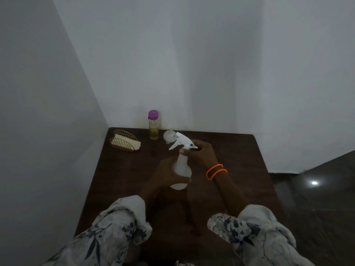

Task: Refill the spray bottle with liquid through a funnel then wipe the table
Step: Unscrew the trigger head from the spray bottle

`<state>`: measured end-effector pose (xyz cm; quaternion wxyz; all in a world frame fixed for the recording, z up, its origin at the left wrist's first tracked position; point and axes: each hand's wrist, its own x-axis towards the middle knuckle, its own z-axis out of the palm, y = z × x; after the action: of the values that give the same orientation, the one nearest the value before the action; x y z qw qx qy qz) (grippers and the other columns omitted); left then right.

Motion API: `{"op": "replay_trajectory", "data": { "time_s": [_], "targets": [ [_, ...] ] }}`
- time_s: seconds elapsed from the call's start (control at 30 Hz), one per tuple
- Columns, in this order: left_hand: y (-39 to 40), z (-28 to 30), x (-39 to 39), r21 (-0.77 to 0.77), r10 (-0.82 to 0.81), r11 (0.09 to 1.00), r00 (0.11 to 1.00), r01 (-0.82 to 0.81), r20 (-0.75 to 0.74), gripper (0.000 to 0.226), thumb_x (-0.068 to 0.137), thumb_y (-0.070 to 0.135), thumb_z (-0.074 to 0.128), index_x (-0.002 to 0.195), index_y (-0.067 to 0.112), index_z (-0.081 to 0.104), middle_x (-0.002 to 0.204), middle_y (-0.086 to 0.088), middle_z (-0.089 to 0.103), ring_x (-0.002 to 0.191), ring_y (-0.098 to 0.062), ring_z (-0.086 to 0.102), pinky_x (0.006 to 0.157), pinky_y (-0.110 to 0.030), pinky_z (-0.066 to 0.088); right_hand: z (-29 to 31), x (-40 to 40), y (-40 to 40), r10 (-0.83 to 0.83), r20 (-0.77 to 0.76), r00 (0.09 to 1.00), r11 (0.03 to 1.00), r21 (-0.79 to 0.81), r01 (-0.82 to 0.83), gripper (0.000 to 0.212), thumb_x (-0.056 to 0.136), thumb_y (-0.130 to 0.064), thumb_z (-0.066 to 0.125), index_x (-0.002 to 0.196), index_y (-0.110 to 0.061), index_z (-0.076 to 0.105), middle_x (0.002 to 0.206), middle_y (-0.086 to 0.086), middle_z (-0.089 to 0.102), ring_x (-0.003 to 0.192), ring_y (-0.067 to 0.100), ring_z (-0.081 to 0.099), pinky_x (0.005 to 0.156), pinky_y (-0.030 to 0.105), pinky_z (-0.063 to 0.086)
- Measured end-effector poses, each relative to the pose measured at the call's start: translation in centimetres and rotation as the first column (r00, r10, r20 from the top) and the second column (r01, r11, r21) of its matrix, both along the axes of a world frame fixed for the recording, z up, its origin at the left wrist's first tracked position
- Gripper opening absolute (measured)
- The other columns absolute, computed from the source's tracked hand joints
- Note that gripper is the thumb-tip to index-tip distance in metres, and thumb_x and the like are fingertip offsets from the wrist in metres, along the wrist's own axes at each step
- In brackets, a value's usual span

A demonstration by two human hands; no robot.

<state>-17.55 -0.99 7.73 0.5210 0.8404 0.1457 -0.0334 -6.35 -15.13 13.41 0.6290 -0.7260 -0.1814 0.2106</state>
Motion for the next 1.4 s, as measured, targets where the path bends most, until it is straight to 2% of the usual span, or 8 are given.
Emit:
{"op": "replay_trajectory", "data": {
  "time_s": [0.3, 0.47, 0.7, 0.83, 1.0, 1.1, 1.3, 1.4],
  "targets": [
    [0.1, -0.3, -0.9, 0.025, -0.074, 0.997, 0.996, 0.075, -0.053, 0.077, 0.059, 0.045, 0.098, 0.122, 0.031, 0.055, 0.112, 0.023, 0.057, 0.108, -0.001, 0.061, 0.084, -0.016, 0.049, 0.8, 0.9, -0.5, 0.205, 0.087, 0.975, 0.963, -0.194, -0.185, 0.028, 0.074, -0.016, 0.087, 0.096, -0.003, 0.076, 0.090, 0.013, 0.076, 0.085, 0.027, 0.073, 0.076, 0.034, 0.060],
    [-0.4, -0.8, -1.4, 0.000, -0.104, 0.995, 0.993, 0.104, -0.063, 0.092, 0.054, 0.055, 0.096, 0.134, 0.031, 0.057, 0.126, 0.014, 0.064, 0.116, -0.005, 0.062, 0.097, -0.038, 0.058, 2.5, 2.8, -0.8, 0.439, 0.078, 0.895, 0.837, -0.397, -0.376, 0.026, 0.073, -0.019, 0.088, 0.096, -0.012, 0.077, 0.090, 0.009, 0.076, 0.087, 0.026, 0.073, 0.080, 0.039, 0.059],
    [-0.3, -0.5, -0.6, -0.006, -0.043, 0.999, 0.999, 0.043, -0.032, 0.091, 0.050, 0.059, 0.096, 0.129, 0.026, 0.062, 0.121, 0.011, 0.067, 0.111, -0.007, 0.065, 0.093, -0.036, 0.059, 2.2, 2.4, -0.1, 0.344, 0.142, 0.928, 0.808, -0.548, -0.216, 0.042, 0.060, -0.037, 0.094, 0.083, -0.007, 0.075, 0.072, 0.003, 0.075, 0.062, 0.013, 0.073, 0.056, 0.022, 0.055],
    [0.0, -0.9, -1.1, 0.007, -0.116, 0.993, 0.993, 0.116, -0.036, 0.099, 0.050, 0.064, 0.094, 0.137, 0.033, 0.057, 0.127, 0.016, 0.065, 0.117, -0.003, 0.063, 0.097, -0.036, 0.058, 3.1, 3.2, 0.2, 0.539, 0.170, 0.825, 0.700, -0.636, -0.326, 0.035, 0.064, -0.036, 0.091, 0.088, -0.015, 0.078, 0.079, -0.001, 0.076, 0.070, 0.009, 0.072, 0.070, 0.029, 0.060],
    [-0.2, -0.8, -1.6, 0.004, -0.144, 0.990, 0.989, 0.144, -0.029, 0.095, 0.052, 0.062, 0.095, 0.134, 0.031, 0.058, 0.124, 0.014, 0.067, 0.114, -0.004, 0.064, 0.095, -0.038, 0.060, 3.9, 4.0, 0.3, 0.697, 0.136, 0.704, 0.572, -0.697, -0.432, 0.028, 0.066, -0.025, 0.091, 0.089, -0.019, 0.077, 0.079, -0.008, 0.073, 0.070, 0.002, 0.067, 0.069, 0.023, 0.055],
    [-0.1, -0.6, -1.3, 0.005, -0.130, 0.991, 0.991, 0.130, -0.001, 0.100, 0.053, 0.062, 0.094, 0.139, 0.033, 0.054, 0.129, 0.016, 0.063, 0.119, -0.003, 0.061, 0.099, -0.039, 0.058, 3.7, 4.2, 0.1, 0.667, 0.125, 0.734, 0.620, -0.640, -0.454, 0.029, 0.066, -0.020, 0.089, 0.092, -0.020, 0.076, 0.086, -0.003, 0.075, 0.081, 0.010, 0.071, 0.080, 0.034, 0.060],
    [0.5, -0.2, -0.7, 0.013, -0.102, 0.995, 0.995, 0.102, 0.004, 0.104, 0.055, 0.056, 0.096, 0.145, 0.033, 0.047, 0.133, 0.013, 0.061, 0.122, -0.008, 0.059, 0.101, -0.038, 0.055, 2.7, 3.2, 0.4, 0.455, 0.247, 0.856, 0.815, -0.502, -0.288, 0.037, 0.058, -0.042, 0.091, 0.085, -0.026, 0.072, 0.083, -0.003, 0.073, 0.077, 0.012, 0.069, 0.072, 0.036, 0.059],
    [0.7, -0.4, -0.4, 0.006, -0.086, 0.996, 0.996, 0.086, -0.029, 0.100, 0.052, 0.061, 0.094, 0.139, 0.032, 0.054, 0.130, 0.014, 0.062, 0.120, -0.008, 0.061, 0.100, -0.041, 0.056, 2.8, 3.2, 0.3, 0.425, 0.245, 0.871, 0.849, -0.441, -0.290, 0.031, 0.060, -0.026, 0.093, 0.083, -0.025, 0.072, 0.084, -0.001, 0.074, 0.079, 0.015, 0.071, 0.072, 0.033, 0.058]
  ]
}}
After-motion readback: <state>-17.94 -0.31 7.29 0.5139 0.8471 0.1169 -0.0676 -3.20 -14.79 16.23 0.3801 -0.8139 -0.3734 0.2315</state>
